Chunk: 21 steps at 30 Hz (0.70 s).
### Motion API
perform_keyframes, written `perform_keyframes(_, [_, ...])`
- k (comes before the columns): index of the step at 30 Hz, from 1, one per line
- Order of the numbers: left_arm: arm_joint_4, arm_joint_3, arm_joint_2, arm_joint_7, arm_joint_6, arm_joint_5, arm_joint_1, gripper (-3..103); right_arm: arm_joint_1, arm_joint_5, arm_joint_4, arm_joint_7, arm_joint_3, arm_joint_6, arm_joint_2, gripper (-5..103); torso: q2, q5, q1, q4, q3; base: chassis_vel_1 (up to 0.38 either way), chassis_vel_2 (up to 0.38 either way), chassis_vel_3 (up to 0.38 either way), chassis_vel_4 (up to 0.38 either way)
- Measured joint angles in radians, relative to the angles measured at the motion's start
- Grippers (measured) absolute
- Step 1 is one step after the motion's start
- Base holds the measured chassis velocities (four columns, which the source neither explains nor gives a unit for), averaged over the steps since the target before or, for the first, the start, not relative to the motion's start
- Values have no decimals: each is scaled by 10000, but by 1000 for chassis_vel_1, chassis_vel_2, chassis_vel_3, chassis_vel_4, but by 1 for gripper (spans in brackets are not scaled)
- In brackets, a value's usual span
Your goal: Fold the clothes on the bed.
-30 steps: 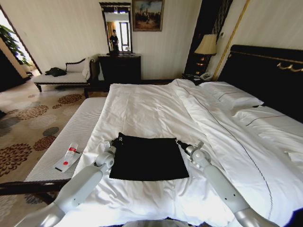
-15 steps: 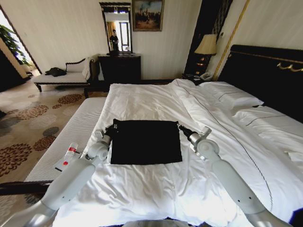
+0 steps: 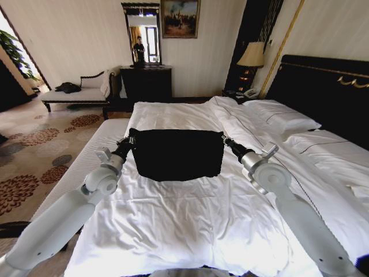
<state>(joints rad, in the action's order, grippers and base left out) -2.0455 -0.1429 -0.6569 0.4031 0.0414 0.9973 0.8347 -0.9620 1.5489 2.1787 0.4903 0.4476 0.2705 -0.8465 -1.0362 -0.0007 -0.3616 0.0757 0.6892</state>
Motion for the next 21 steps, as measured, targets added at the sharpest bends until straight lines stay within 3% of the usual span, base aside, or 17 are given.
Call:
perform_keyframes(11, [-2679, -2802, 152, 99, -3, -75, 3895, 2, -3652, -302, 2620, 520, 1831, 160, -392, 1, -1, 1, 2, -2, -2, 0, 0, 0, 0])
perform_keyframes(14, [-3080, -3242, 17, 53, 11, -152, 4784, 2, -4535, -544, 3192, 540, 2175, 226, -649, 1, -1, 0, 2, -5, -2, 0, 0, 0, 0])
perform_keyframes(16, [-3264, -3513, -239, -16, 41, -251, 5624, 2, -5229, -754, 3311, 544, 2357, 286, -883, 1, -2, 2, 3, 6, -2, 0, 0, 0, 0])
perform_keyframes(21, [-2577, -3154, -841, -113, 33, -764, 6064, 2, -5005, -1015, 2944, 535, 1792, 336, -1002, 1, -2, -3, 3, -6, -1, 0, 0, 0, 0])
